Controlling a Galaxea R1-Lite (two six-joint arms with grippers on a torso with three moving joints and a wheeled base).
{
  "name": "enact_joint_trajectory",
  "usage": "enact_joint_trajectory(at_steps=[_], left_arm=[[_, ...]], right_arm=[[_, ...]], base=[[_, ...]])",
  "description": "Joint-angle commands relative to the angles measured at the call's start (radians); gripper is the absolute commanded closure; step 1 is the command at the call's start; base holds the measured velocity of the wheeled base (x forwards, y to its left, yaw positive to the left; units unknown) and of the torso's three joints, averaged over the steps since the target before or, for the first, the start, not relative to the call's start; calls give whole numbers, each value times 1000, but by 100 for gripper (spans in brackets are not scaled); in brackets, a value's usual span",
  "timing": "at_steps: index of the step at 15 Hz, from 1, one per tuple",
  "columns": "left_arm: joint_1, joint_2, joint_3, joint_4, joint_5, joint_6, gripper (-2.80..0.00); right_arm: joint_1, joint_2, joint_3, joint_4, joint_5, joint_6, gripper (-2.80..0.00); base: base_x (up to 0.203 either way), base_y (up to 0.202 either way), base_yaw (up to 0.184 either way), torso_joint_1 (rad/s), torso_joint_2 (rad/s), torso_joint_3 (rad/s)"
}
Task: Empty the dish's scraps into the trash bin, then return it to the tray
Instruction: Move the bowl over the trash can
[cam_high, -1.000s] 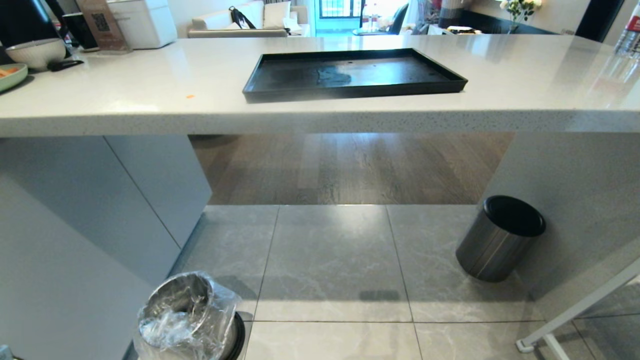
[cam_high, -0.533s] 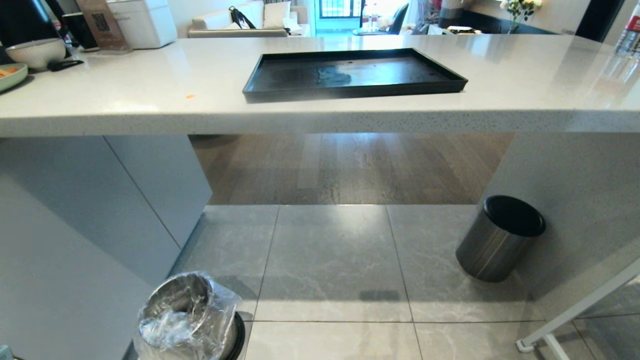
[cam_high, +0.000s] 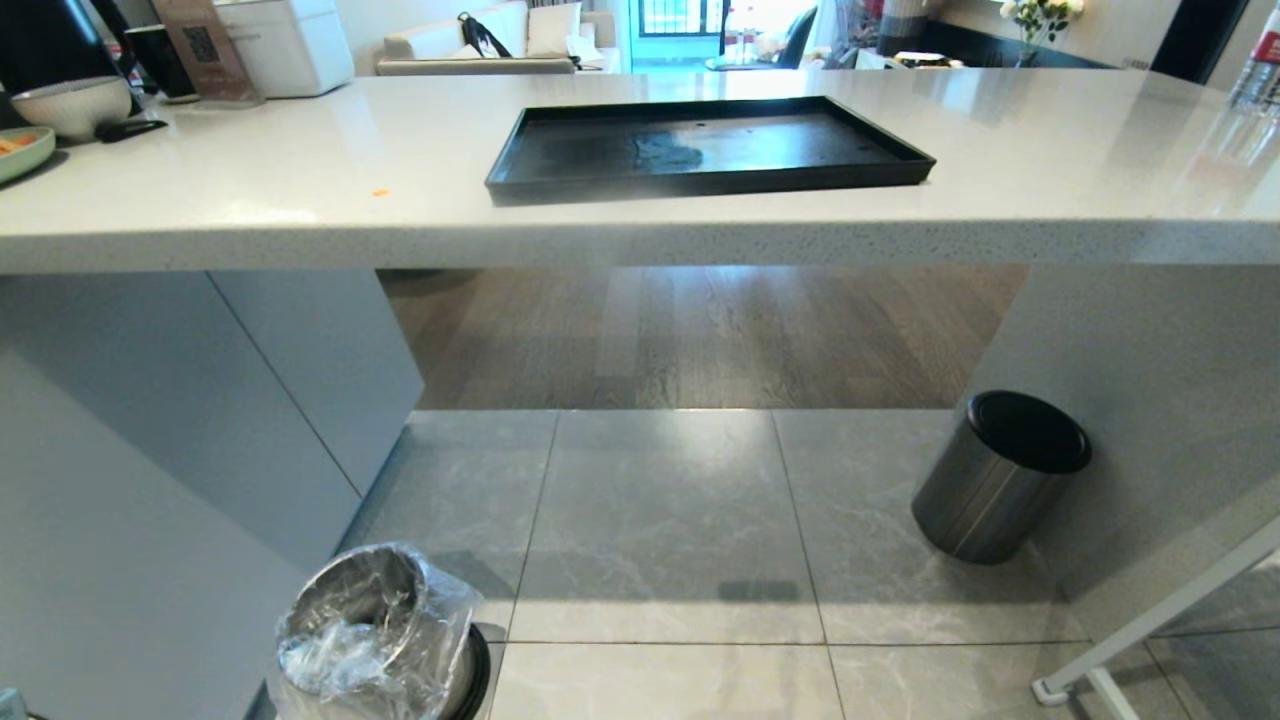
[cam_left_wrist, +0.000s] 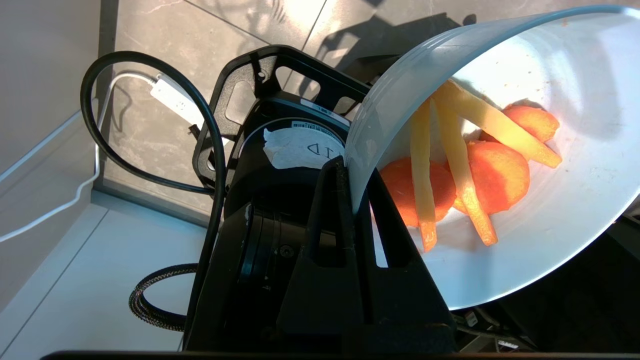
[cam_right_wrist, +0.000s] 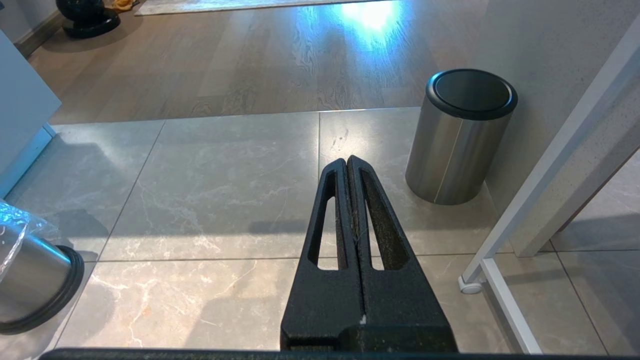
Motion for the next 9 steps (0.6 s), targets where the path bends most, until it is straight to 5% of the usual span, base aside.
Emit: enact_joint_trajectory(at_steps=[1,9], left_arm=[[-1,1,1,5,1,-3,0],[-1,-1,-1,5,2,-3,0]], right_arm=[[0,0,1,0,0,0,0],[0,0,0,0,0,0,0]], base=[[0,0,0,0,0,0],[0,0,0,0,0,0]])
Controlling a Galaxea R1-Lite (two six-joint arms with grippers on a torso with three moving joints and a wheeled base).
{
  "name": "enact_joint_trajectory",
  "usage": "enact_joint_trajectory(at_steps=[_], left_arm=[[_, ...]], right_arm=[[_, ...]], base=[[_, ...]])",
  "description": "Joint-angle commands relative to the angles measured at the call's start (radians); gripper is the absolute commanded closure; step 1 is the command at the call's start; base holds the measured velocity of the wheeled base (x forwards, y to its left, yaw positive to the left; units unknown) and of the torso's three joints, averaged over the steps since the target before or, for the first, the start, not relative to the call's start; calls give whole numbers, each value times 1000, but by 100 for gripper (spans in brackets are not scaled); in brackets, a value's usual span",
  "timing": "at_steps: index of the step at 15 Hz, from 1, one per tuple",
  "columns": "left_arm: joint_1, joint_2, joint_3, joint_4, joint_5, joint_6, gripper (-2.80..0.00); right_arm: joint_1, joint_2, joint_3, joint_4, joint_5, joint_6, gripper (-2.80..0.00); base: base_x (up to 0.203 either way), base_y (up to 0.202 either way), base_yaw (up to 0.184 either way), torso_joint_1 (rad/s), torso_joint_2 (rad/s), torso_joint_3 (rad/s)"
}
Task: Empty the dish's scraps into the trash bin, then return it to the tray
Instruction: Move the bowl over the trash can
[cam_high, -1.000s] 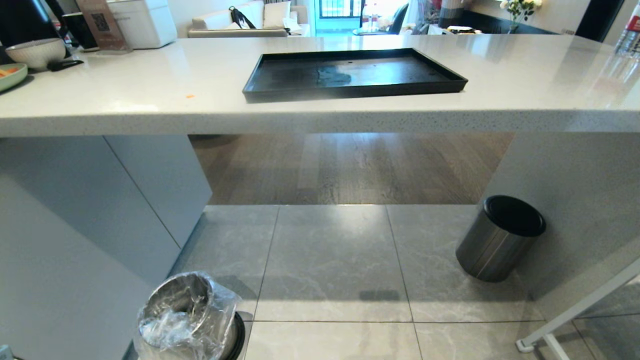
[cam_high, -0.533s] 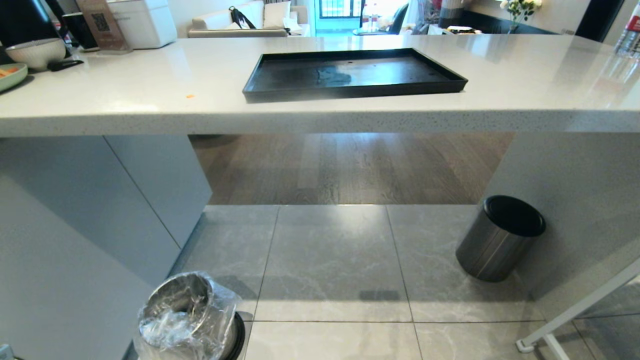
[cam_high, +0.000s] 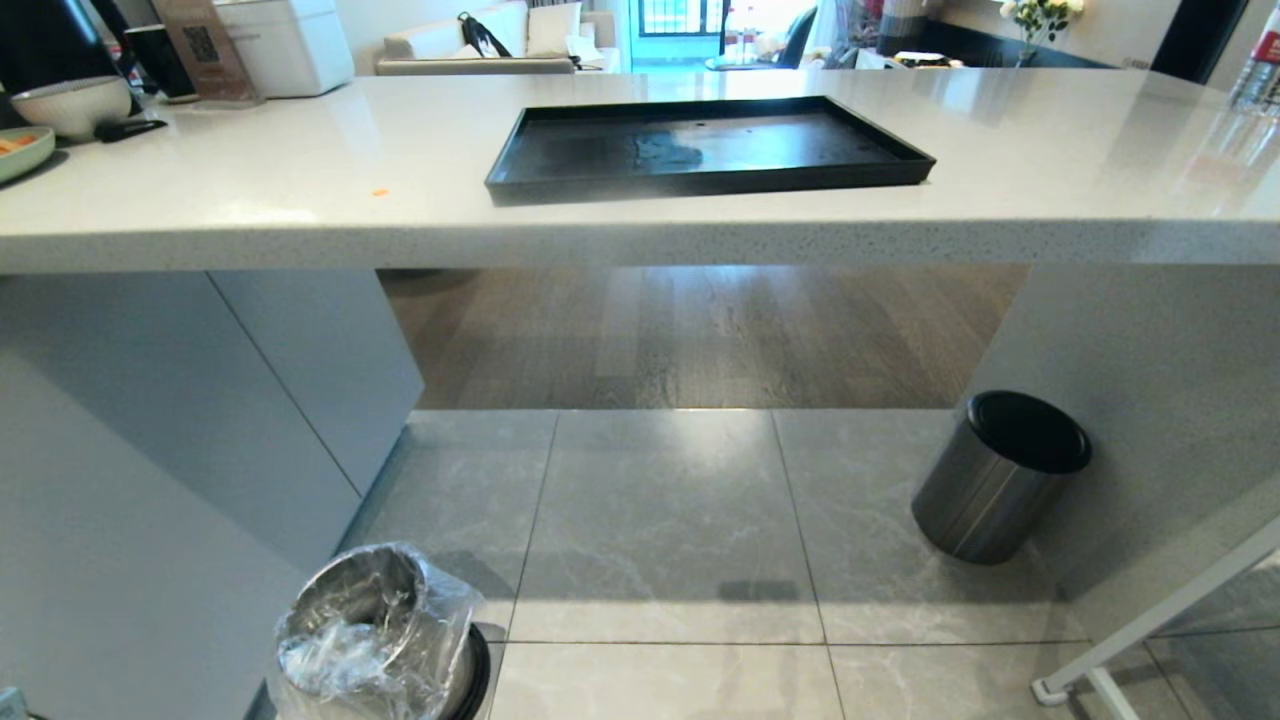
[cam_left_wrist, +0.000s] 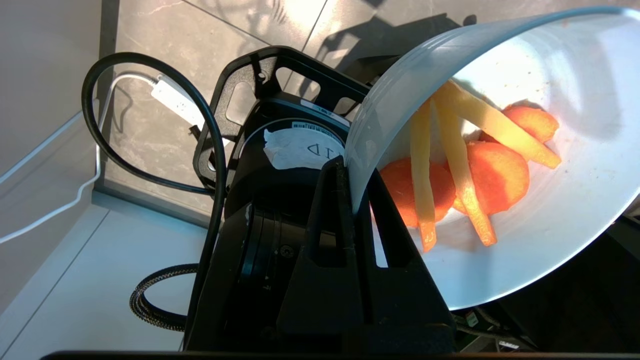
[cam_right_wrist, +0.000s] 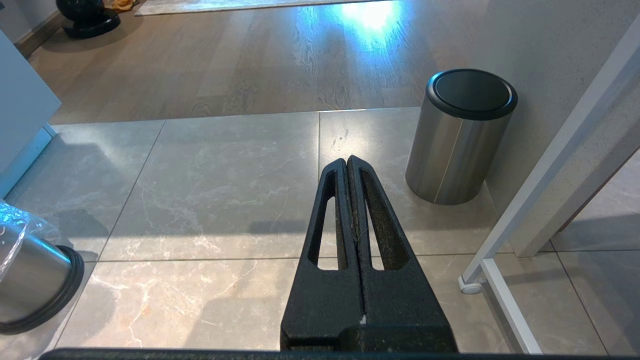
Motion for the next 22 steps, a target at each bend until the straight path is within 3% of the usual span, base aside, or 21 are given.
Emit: enact_joint_trajectory(at_steps=[1,16,22], left_arm=[[0,-1,-2,4,1,-3,0],[0,1,-6,4,1,1,0],[0,-1,-6,4,4,1,0]], right_arm=[[0,0,0,0,0,0,0],[0,1,0,0,0,2,0],[0,0,0,0,0,2,0]], base=[[0,0,0,0,0,0],[0,0,0,0,0,0],[1,-8,161,1,2,1]])
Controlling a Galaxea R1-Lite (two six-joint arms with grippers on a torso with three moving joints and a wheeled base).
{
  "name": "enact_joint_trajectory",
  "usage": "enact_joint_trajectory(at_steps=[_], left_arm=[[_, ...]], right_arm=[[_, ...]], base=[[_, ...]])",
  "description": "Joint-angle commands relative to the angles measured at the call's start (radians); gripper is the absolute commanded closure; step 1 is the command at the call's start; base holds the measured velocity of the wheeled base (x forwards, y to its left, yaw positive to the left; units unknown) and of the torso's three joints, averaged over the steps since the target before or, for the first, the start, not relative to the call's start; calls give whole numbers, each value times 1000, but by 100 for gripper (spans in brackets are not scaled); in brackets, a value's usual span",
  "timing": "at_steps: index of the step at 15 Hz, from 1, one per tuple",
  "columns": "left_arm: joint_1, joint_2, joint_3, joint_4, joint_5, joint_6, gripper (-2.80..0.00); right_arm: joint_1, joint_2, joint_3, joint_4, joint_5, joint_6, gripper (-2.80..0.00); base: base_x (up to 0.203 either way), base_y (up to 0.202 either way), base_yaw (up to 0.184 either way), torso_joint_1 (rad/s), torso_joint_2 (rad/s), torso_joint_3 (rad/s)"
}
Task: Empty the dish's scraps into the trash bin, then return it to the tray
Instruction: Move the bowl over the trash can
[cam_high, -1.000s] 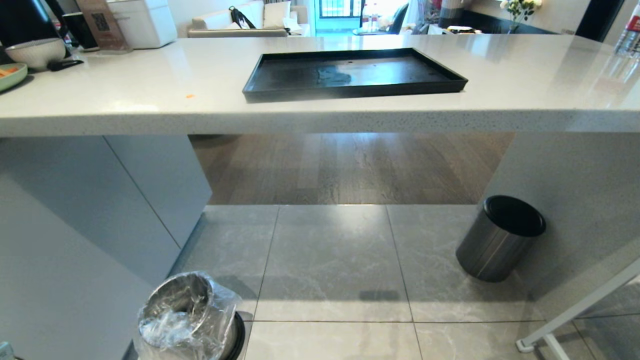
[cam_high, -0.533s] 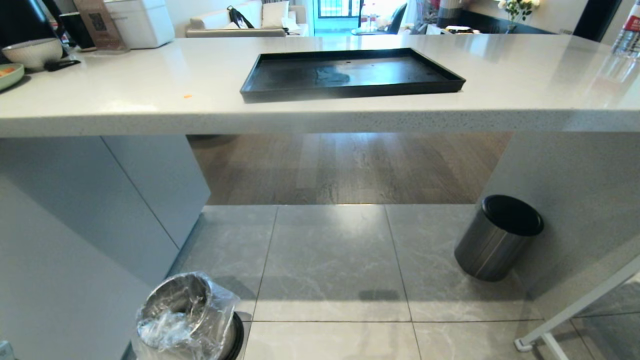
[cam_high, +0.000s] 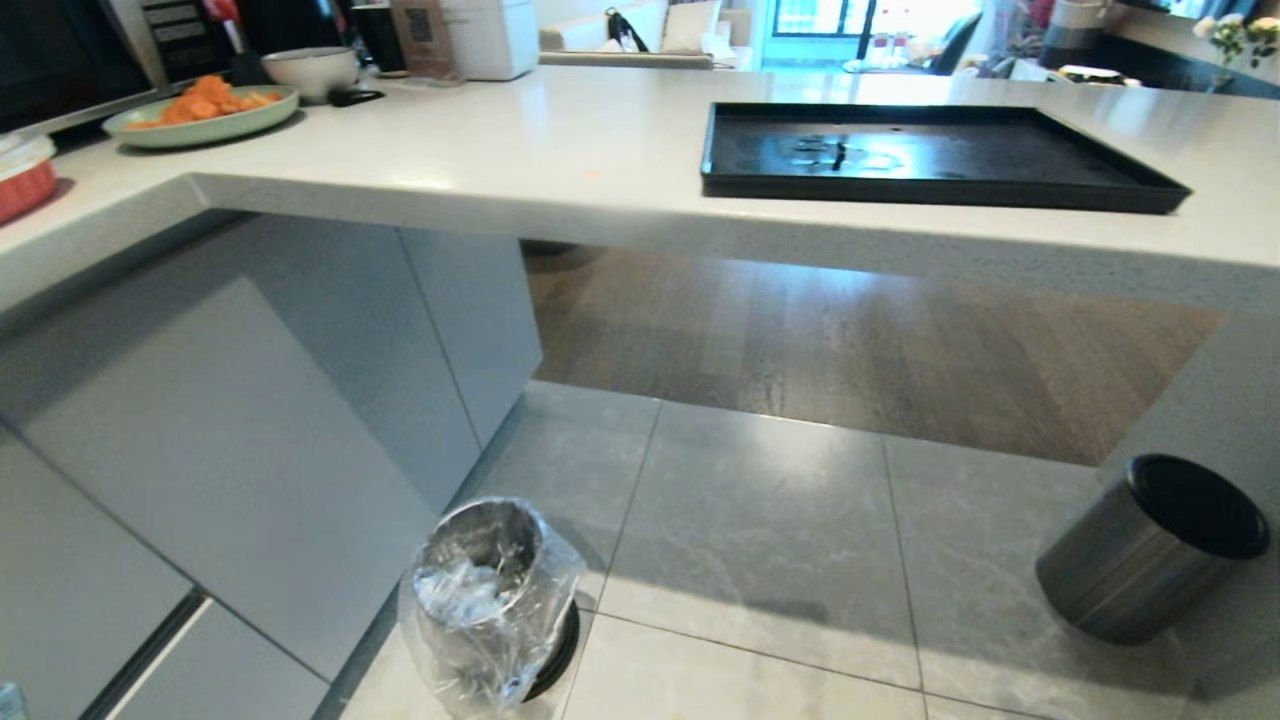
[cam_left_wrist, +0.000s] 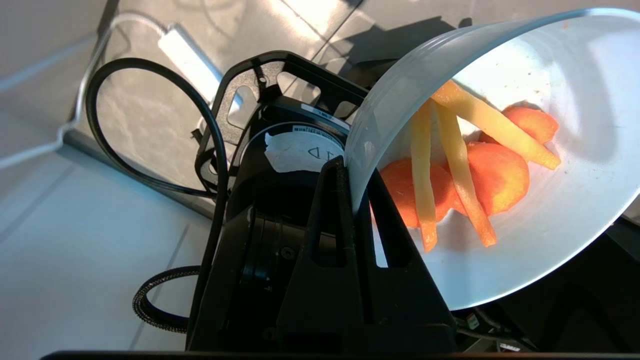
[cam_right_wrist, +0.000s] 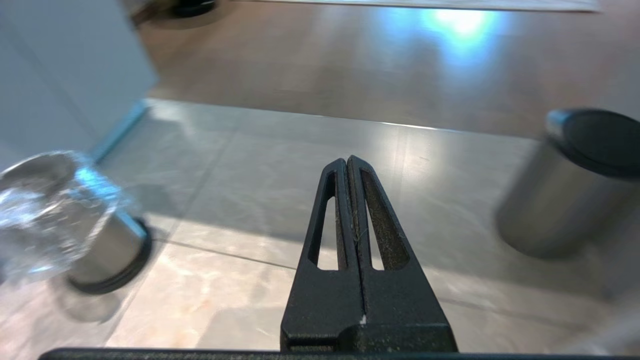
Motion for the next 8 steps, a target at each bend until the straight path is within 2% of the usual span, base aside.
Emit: enact_joint_trajectory(at_steps=[1,5,6,8], left_arm=[[0,0,0,5,0,-2,0],[0,0,-1,5,0,-1,0],[0,0,-1,5,0,-2,0],[0,0,-1,5,-1,-1,0]], right_arm=[[0,0,1,-1,0,0,0],[0,0,0,-1,0,-1,0],[0,0,0,-1,0,-1,0],[0,0,0,-1,0,-1,0]], base=[[-2,-6,182,7,2,4],[1,-9,163,3,3,4],[1,-6,90,2,0,6],[0,0,0,0,0,0]])
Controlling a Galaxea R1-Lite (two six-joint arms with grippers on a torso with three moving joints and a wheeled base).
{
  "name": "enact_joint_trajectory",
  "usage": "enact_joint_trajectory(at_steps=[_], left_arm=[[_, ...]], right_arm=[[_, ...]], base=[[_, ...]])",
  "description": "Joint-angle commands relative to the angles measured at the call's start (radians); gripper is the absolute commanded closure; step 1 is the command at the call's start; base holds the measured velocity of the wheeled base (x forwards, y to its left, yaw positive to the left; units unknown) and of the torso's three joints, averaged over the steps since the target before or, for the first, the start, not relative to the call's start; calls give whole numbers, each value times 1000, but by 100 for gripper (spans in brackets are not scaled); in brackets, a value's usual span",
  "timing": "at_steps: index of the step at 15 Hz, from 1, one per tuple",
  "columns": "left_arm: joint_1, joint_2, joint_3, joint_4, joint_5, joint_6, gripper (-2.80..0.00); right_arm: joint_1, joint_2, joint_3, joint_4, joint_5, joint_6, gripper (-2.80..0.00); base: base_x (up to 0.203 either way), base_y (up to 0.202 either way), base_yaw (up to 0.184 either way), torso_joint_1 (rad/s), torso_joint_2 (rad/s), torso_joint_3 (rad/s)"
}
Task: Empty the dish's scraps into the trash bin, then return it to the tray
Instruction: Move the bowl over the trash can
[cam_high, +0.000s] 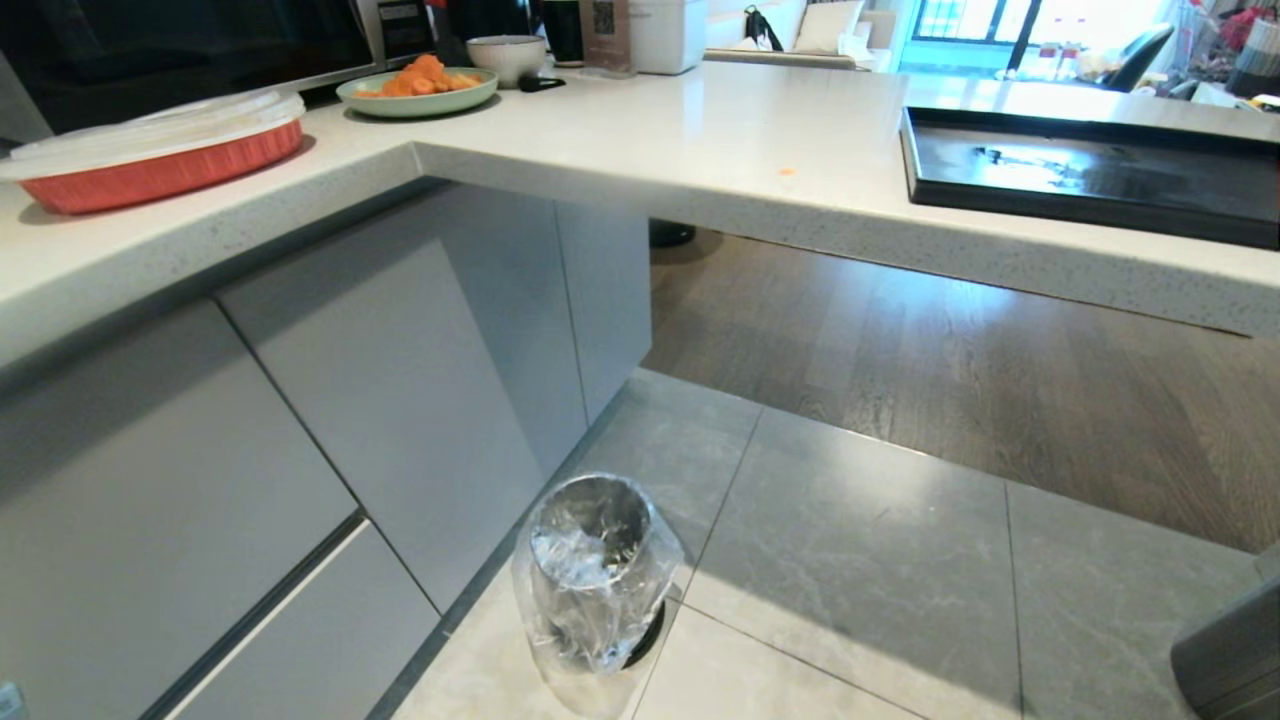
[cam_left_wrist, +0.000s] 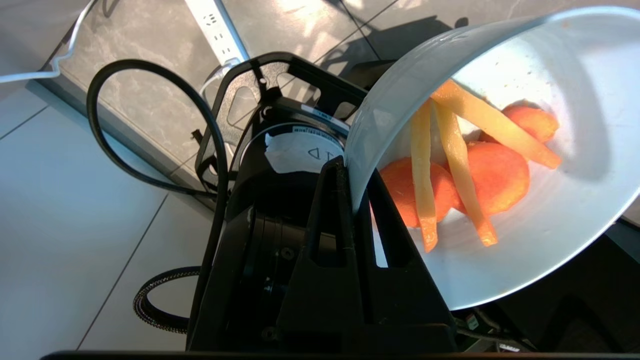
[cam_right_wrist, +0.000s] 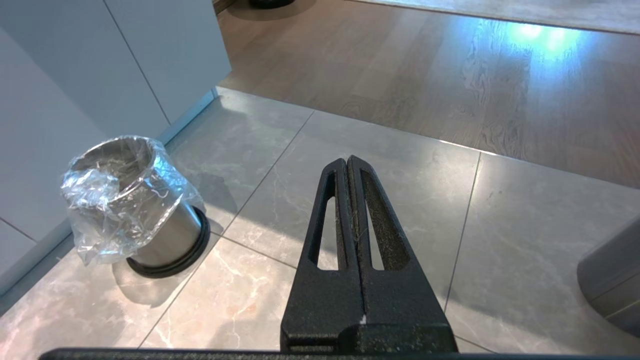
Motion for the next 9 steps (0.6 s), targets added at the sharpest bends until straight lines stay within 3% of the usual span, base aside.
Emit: enact_joint_trajectory(at_steps=[1,9], left_arm=[[0,0,2,5,0,-2,0],[-24,-17,2,5,1,-4,0]], right_arm=[[1,0,0,0,0,0,0],[1,0,1,0,0,0,0]], base=[[0,0,0,0,0,0],[0,0,0,0,0,0]])
